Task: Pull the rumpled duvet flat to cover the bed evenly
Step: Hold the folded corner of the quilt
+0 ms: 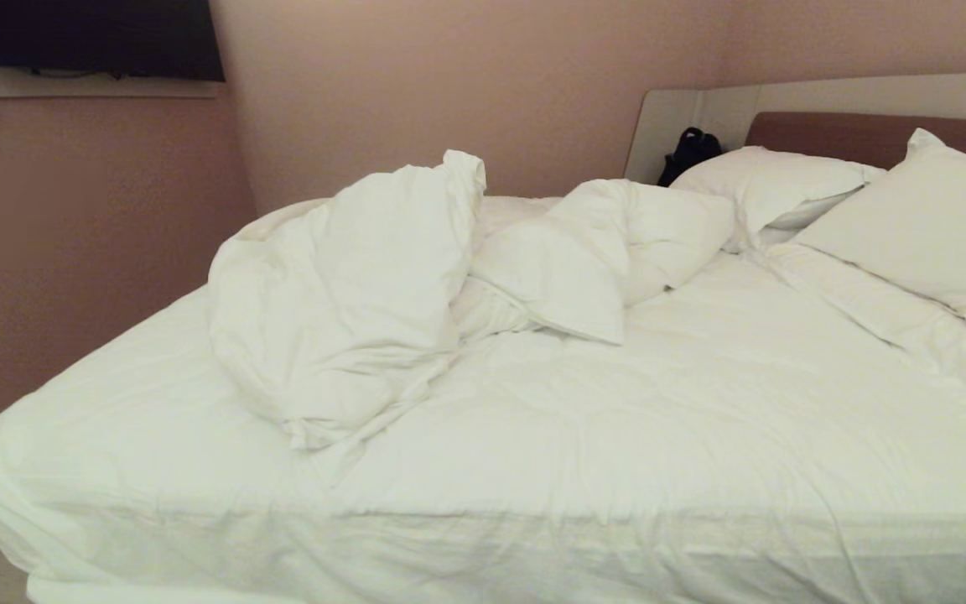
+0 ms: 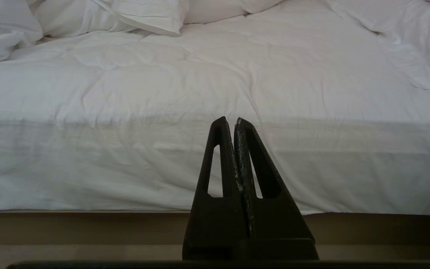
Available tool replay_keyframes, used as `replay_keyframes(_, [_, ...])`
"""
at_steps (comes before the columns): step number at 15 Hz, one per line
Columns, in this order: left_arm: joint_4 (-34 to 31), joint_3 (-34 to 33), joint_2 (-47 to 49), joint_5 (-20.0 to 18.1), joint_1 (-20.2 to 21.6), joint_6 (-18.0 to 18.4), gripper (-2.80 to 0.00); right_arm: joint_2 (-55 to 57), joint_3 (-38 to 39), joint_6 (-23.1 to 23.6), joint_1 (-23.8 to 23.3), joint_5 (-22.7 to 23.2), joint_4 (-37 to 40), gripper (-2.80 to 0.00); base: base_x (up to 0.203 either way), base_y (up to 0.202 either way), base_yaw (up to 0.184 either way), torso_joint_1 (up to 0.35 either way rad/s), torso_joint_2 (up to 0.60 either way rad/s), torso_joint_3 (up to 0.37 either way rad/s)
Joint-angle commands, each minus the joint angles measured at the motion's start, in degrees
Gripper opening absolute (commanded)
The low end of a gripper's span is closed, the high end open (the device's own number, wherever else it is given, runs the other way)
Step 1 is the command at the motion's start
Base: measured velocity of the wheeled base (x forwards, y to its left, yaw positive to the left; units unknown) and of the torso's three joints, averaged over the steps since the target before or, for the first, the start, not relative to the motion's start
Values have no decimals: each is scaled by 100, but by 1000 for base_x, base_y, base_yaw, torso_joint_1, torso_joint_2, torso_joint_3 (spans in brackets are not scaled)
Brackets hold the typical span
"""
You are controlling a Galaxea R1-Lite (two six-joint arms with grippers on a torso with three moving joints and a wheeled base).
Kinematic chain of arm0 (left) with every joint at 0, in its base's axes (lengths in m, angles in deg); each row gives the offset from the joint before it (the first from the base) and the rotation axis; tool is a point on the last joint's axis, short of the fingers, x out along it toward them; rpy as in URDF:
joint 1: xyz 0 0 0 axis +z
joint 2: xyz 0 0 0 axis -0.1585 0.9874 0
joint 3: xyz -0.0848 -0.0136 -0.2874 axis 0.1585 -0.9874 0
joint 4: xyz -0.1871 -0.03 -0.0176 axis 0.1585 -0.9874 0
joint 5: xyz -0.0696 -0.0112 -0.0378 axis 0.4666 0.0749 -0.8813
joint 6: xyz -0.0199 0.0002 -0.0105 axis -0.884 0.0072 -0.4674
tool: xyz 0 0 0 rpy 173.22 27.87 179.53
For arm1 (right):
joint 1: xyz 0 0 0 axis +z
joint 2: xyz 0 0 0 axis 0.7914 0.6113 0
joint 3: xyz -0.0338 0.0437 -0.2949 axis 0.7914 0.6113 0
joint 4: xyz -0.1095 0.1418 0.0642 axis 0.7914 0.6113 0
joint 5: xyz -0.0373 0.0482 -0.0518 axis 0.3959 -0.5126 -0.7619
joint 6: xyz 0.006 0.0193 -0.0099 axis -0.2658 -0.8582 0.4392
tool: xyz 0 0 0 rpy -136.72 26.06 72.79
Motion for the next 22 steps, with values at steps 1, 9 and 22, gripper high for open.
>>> replay_keyframes(1, [24, 213, 1300, -60, 1, -104, -280, 0, 0, 2, 1, 2, -2, -280, 0, 0, 0, 0, 0, 0])
replay_keyframes(9, [2284, 1043, 6932, -378, -16, -672, -280, 0, 0, 2, 1, 2, -2, -280, 0, 0, 0, 0, 0, 0])
replay_keyframes(22, [2769, 3243, 9295, 342, -950, -765, -280, 0, 0, 2, 1, 2, -2, -280, 0, 0, 0, 0, 0, 0])
